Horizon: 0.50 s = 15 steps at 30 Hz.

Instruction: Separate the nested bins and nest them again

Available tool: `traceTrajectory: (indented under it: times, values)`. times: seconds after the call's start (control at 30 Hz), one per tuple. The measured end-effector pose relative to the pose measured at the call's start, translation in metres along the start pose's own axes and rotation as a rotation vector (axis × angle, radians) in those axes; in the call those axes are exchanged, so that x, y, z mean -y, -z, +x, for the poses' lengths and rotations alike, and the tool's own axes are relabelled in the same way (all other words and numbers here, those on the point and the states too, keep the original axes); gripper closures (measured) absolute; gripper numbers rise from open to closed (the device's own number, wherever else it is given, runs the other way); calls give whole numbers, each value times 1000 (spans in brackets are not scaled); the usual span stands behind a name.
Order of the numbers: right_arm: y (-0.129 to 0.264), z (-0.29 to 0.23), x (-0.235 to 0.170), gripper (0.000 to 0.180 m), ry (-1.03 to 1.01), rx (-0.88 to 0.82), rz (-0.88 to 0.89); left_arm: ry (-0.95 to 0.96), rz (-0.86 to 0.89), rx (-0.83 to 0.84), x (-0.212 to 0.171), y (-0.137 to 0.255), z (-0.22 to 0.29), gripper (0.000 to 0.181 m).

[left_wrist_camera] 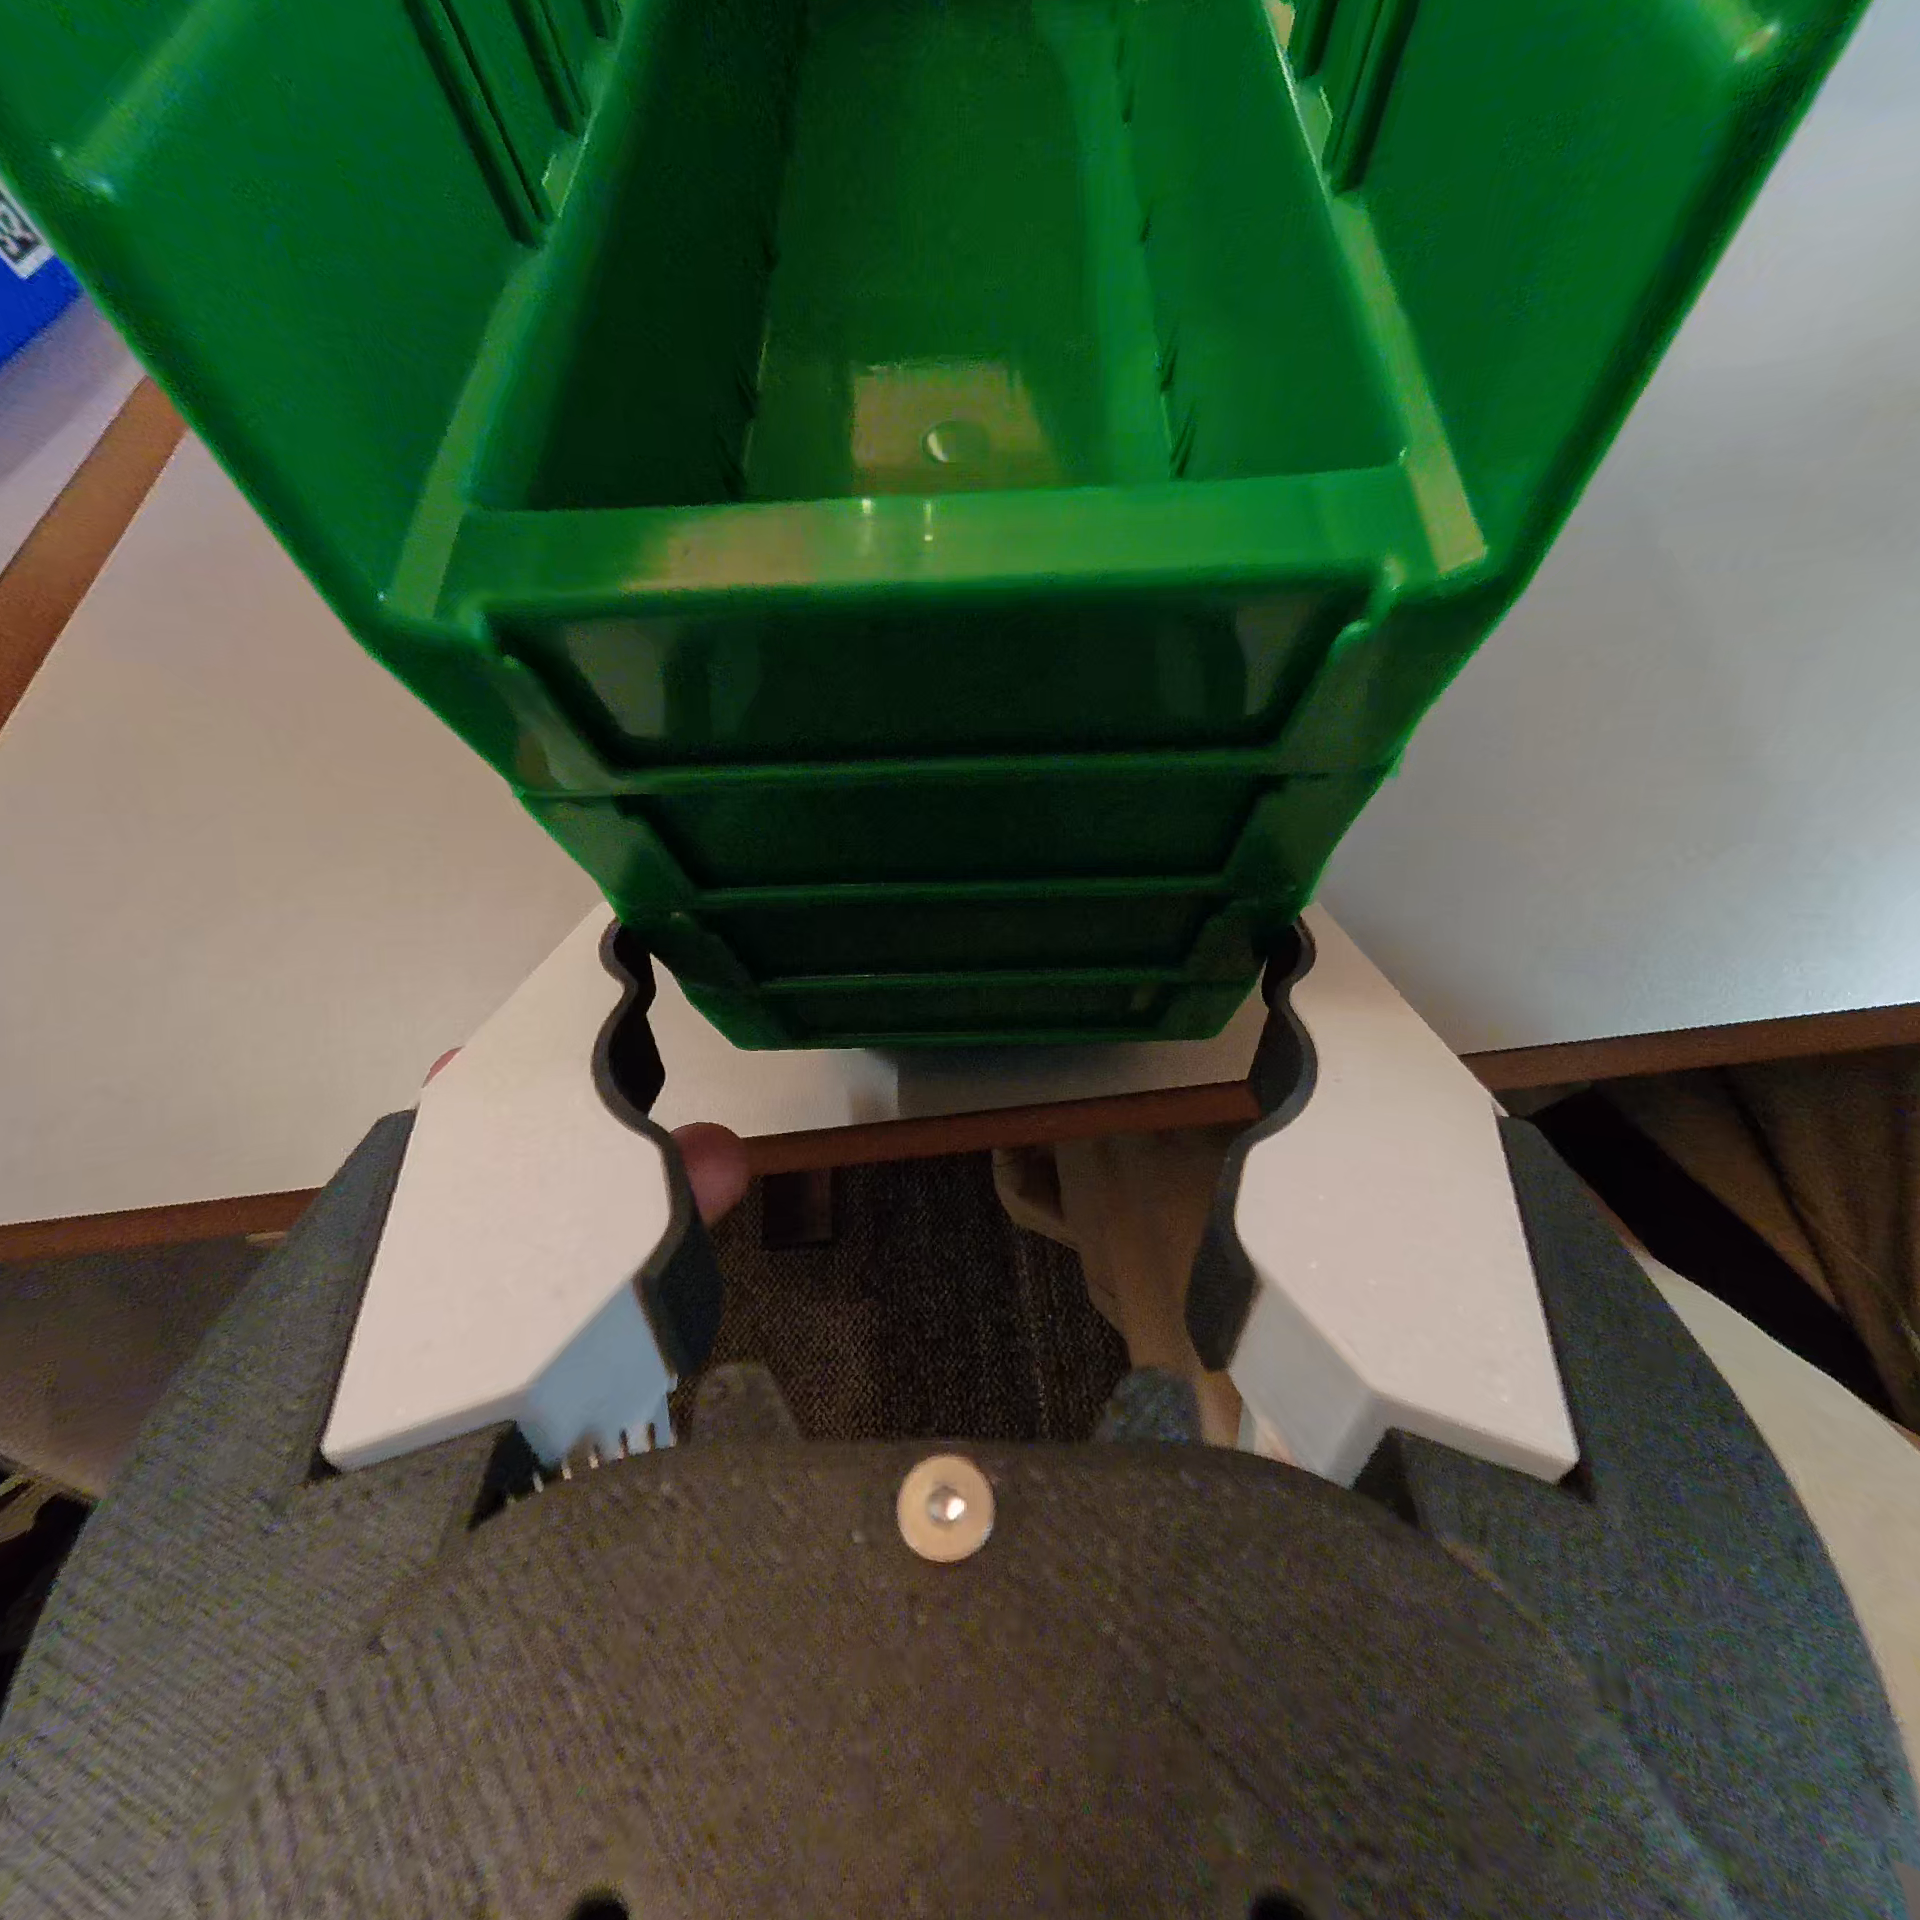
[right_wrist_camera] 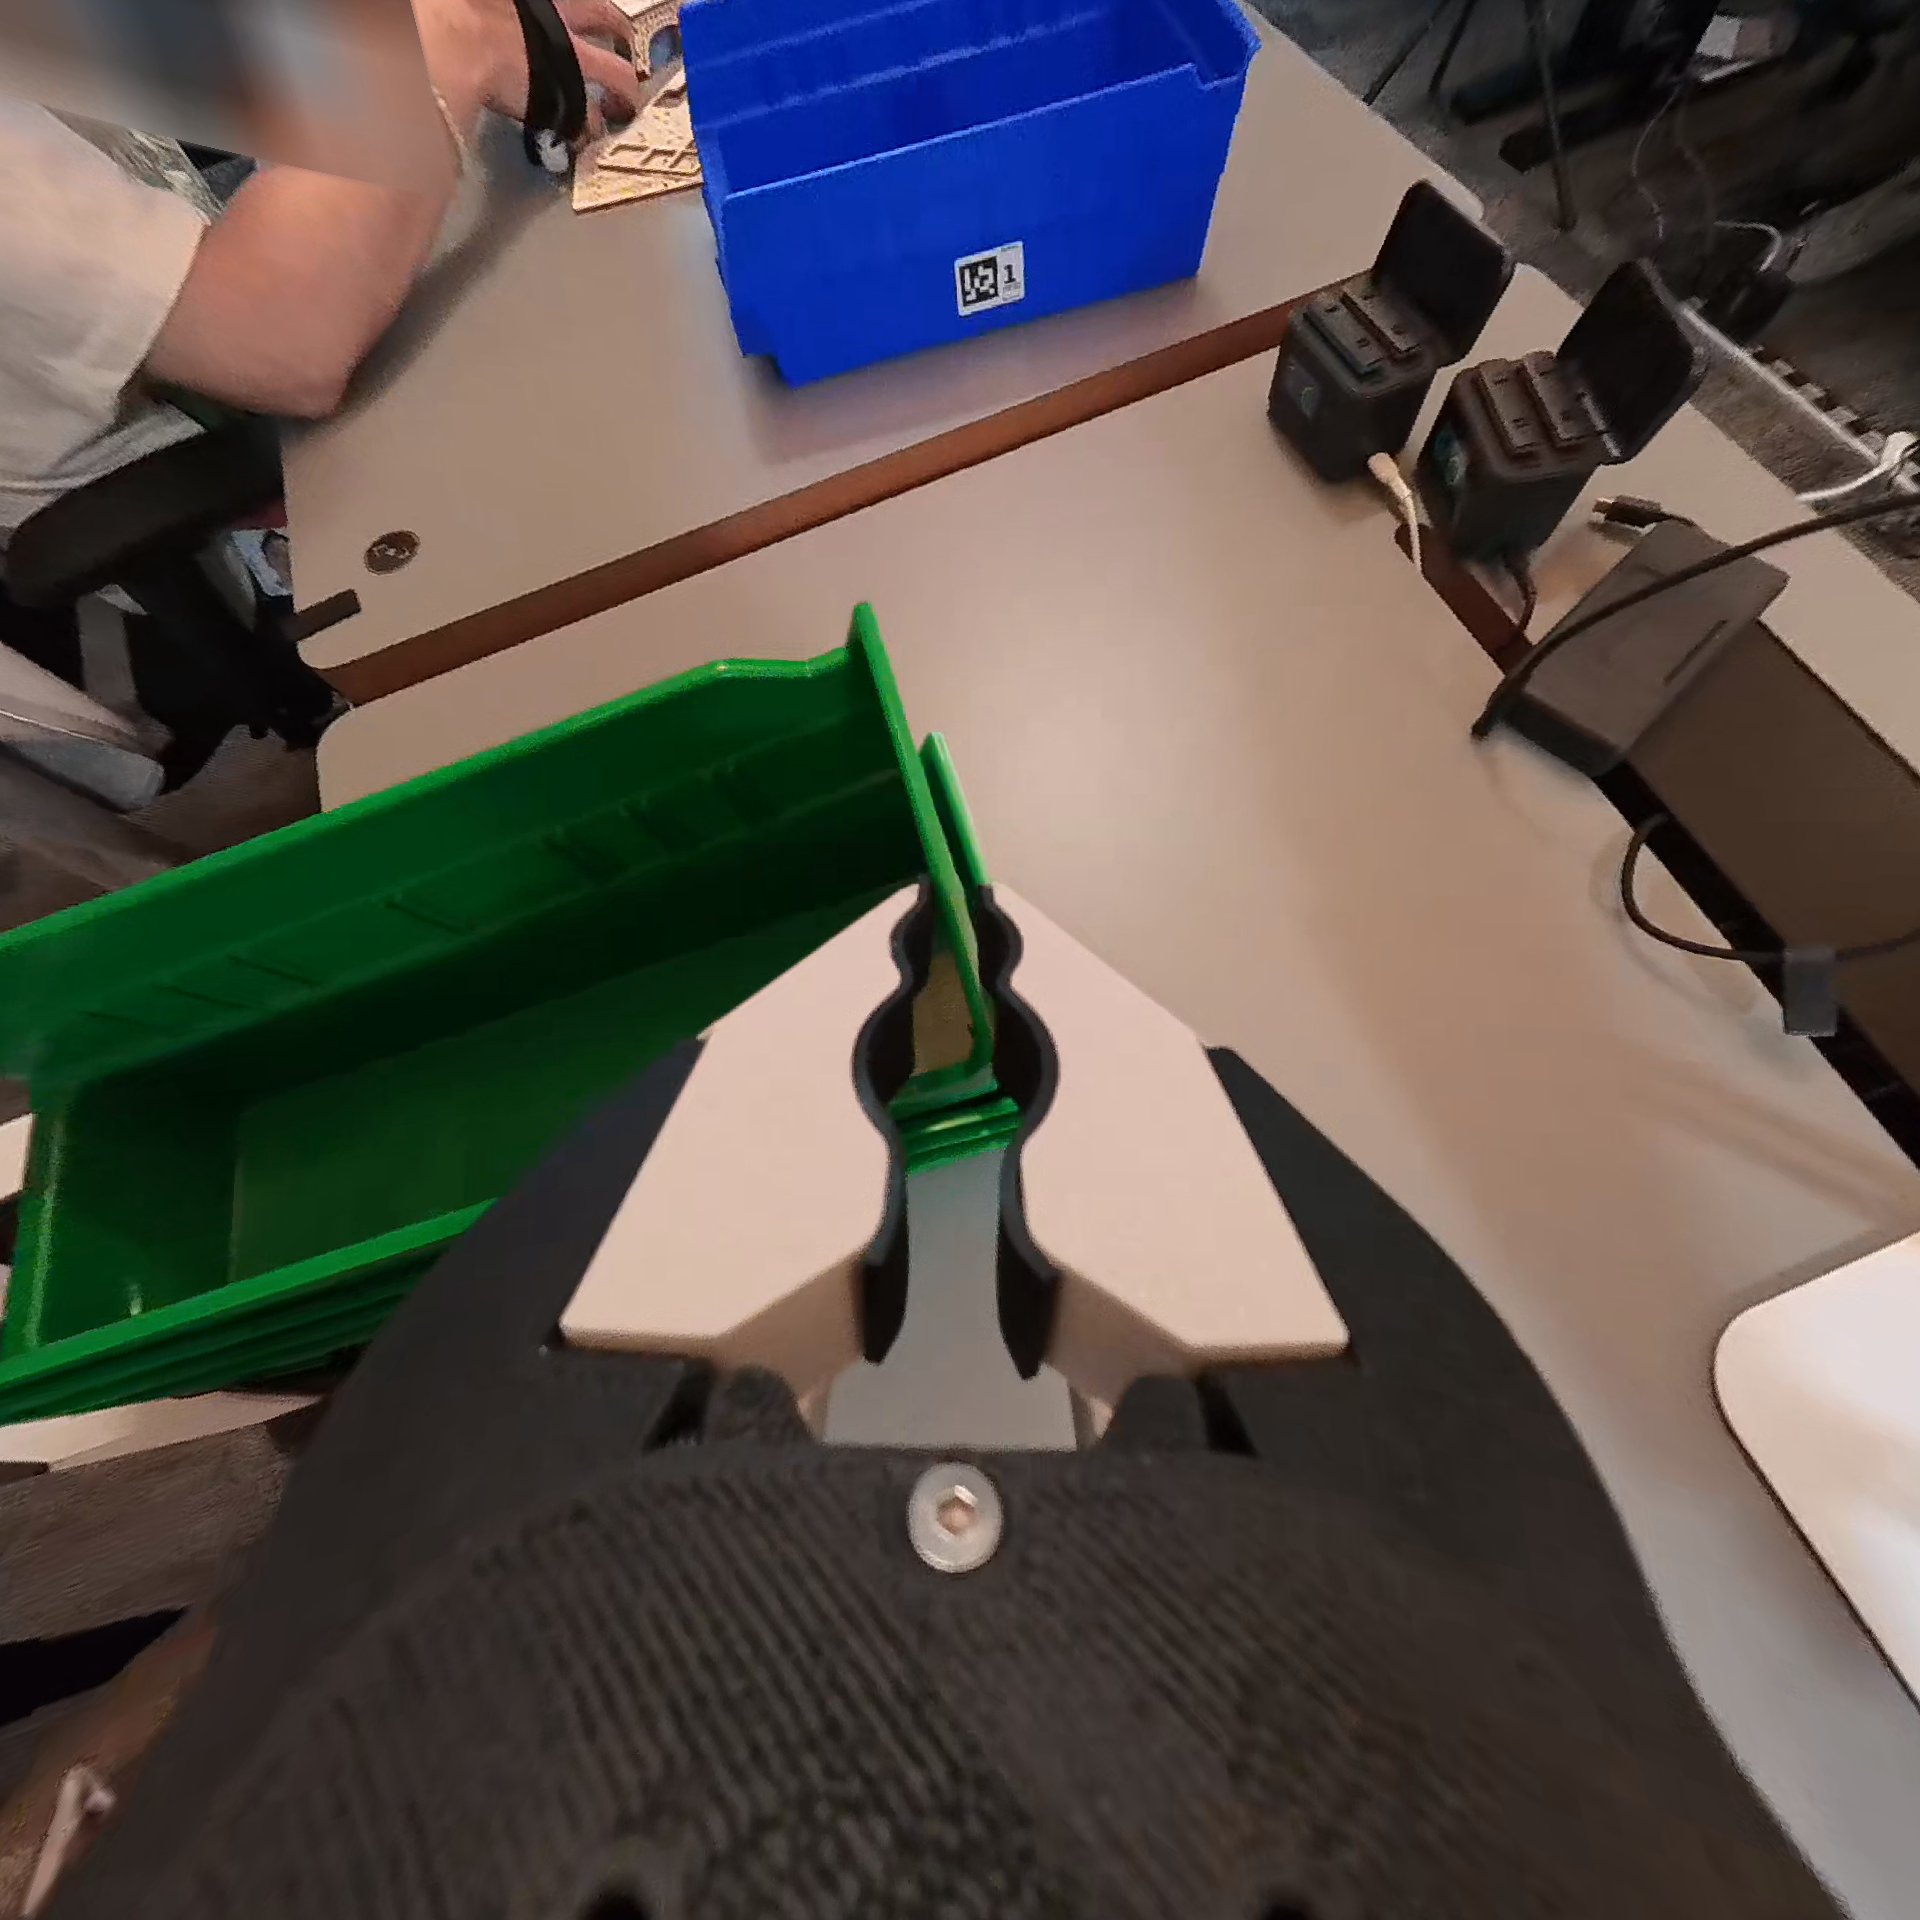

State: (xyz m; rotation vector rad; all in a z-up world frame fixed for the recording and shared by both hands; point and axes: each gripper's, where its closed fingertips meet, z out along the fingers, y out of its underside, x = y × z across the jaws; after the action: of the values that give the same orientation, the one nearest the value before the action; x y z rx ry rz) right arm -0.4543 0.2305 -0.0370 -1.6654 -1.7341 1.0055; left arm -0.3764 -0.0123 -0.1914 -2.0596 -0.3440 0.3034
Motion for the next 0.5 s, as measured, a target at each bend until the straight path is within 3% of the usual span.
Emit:
traceTrajectory:
  times: [0.37, 0.5]
  values:
    - [-3, 6, -8, 175, 12, -26, -3, -3, 4, 0, 0, 0, 0, 64]
    - [7, -3, 3, 158, 108, -15, 72, -2, 4, 0, 0, 0, 0, 64]
